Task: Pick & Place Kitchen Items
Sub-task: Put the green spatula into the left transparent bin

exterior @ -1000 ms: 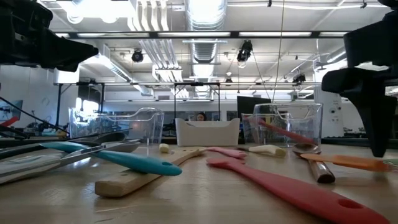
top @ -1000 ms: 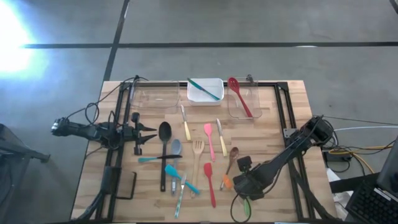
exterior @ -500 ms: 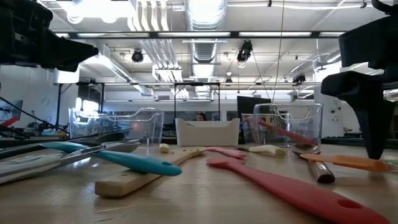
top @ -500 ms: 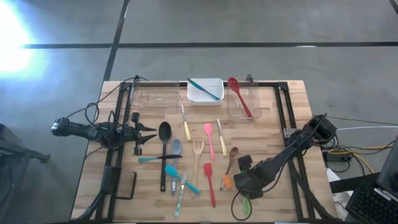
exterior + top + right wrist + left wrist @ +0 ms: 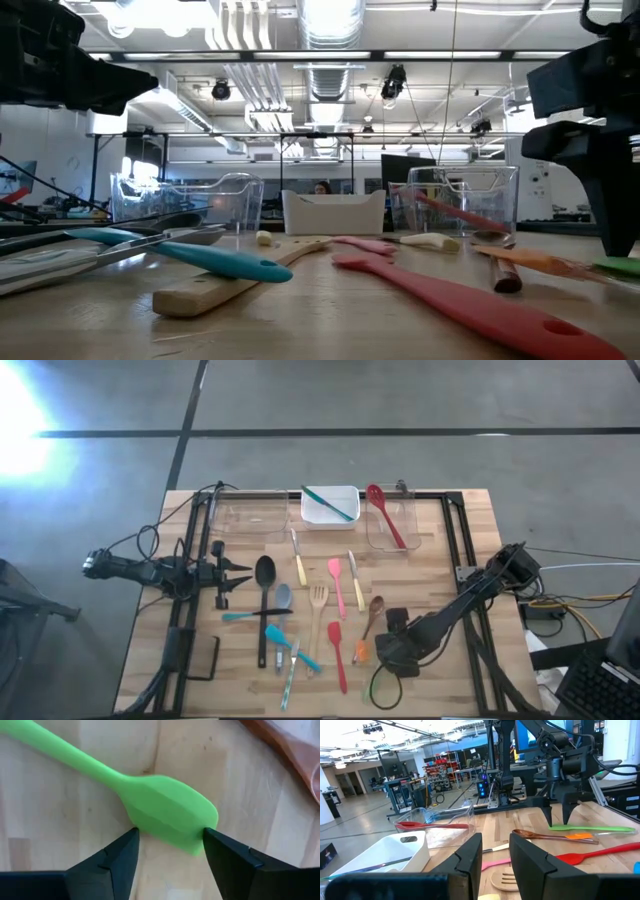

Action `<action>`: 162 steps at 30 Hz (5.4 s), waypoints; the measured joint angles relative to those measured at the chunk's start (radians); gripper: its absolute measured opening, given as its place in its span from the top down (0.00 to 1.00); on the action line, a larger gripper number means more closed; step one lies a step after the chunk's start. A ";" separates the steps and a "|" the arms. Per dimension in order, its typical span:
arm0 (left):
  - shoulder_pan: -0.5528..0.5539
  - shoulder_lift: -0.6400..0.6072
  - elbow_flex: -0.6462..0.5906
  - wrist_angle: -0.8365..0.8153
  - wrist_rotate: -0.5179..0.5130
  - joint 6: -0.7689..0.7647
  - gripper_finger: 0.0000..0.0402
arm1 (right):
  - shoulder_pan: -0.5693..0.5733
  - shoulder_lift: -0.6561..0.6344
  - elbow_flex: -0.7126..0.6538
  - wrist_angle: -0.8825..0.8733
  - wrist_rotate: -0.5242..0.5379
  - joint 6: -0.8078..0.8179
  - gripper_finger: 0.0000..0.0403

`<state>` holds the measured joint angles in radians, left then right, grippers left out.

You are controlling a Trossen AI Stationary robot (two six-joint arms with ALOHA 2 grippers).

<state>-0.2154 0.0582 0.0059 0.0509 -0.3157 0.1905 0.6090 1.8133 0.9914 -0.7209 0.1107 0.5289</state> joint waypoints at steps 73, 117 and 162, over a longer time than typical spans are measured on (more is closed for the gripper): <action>0.000 0.010 0.000 0.001 0.000 0.035 0.75 | -0.012 0.015 0.026 0.063 -0.004 1.155 0.17; 0.000 0.010 0.000 0.001 0.000 0.037 0.75 | -0.046 0.006 0.267 -0.193 0.047 0.888 0.39; 0.000 0.018 0.000 0.001 0.000 0.038 0.75 | -0.029 0.169 0.607 -0.469 0.013 0.746 0.29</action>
<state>-0.2157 0.0765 0.0059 0.0520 -0.3153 0.2287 0.5800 1.9823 1.5982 -1.1894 0.1234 1.2745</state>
